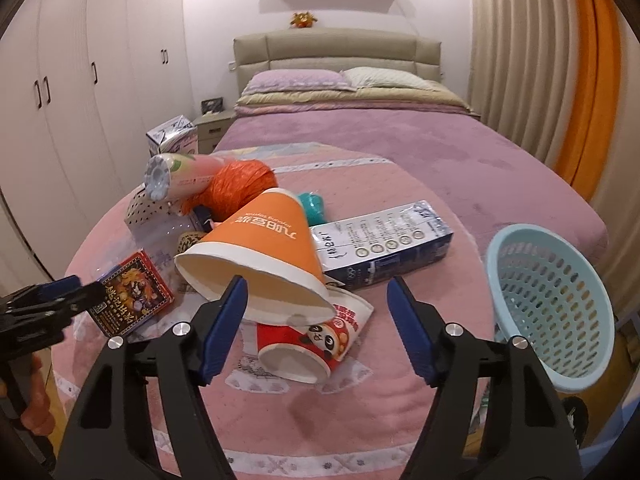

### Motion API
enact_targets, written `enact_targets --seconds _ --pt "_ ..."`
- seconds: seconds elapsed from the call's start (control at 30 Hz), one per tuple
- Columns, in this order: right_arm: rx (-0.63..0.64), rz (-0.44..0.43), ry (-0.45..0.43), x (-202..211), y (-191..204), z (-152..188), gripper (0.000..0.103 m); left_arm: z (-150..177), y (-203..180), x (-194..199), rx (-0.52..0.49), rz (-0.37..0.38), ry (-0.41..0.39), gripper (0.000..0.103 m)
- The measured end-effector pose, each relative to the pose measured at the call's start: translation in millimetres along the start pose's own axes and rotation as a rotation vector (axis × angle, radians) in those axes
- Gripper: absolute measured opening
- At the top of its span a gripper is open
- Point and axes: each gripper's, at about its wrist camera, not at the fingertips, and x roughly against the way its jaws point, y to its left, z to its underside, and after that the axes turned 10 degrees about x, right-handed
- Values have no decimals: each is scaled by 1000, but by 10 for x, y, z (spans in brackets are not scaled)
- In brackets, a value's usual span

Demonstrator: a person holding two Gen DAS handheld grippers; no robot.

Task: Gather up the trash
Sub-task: 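Grasp the blue toothpaste box with the left tool while the right tool grasps the orange paper cup, then carry both items over the blue basket and open both tools to drop them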

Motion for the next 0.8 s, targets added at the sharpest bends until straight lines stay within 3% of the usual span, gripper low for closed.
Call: enact_targets --seconds 0.2,0.3,0.43,0.67,0.8 --pt "26 -24 34 -158 28 -37 66 59 -71 -124 2 0 42 65" --pt "38 -32 56 -263 43 -59 55 91 -125 -119 -22 -39 31 58" --pt "46 -47 68 -357 57 -75 36 137 -170 -82 -34 -64 30 38" --pt "69 -61 45 -334 63 -62 7 283 -280 99 -38 -43 -3 24" --pt "73 -57 10 -235 25 -79 3 306 -335 245 -30 1 -33 15"
